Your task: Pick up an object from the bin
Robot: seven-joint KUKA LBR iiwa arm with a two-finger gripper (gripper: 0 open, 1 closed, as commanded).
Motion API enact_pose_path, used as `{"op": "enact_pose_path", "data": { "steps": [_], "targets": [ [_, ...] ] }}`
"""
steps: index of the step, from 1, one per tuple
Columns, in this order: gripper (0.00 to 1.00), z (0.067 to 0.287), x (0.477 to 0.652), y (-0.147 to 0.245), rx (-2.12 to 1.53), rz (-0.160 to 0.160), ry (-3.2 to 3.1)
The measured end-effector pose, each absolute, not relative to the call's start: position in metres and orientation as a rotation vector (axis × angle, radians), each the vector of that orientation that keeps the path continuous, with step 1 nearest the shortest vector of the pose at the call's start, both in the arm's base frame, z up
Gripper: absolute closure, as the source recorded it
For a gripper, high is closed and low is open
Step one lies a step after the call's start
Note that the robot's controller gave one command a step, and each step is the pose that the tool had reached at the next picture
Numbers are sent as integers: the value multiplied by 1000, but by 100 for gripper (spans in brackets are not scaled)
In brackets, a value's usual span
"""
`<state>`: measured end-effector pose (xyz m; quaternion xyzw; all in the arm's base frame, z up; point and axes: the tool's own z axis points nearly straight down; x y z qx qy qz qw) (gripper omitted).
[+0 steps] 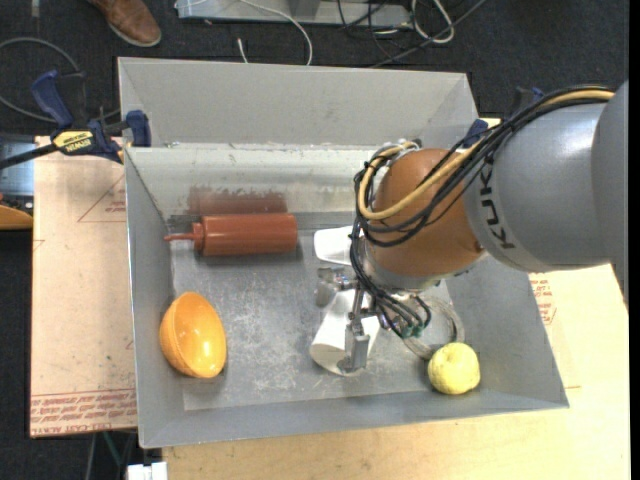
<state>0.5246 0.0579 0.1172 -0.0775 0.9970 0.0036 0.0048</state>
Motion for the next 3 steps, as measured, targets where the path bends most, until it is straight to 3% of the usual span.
{"op": "enact_pose_path", "data": {
  "steps": [1, 2, 3],
  "targets": [
    [0, 91, 536, 60, 210, 10, 3130],
    [100, 82, 530, 54, -333, 22, 3092],
    [100, 82, 530, 54, -333, 22, 3092]
  ]
}}
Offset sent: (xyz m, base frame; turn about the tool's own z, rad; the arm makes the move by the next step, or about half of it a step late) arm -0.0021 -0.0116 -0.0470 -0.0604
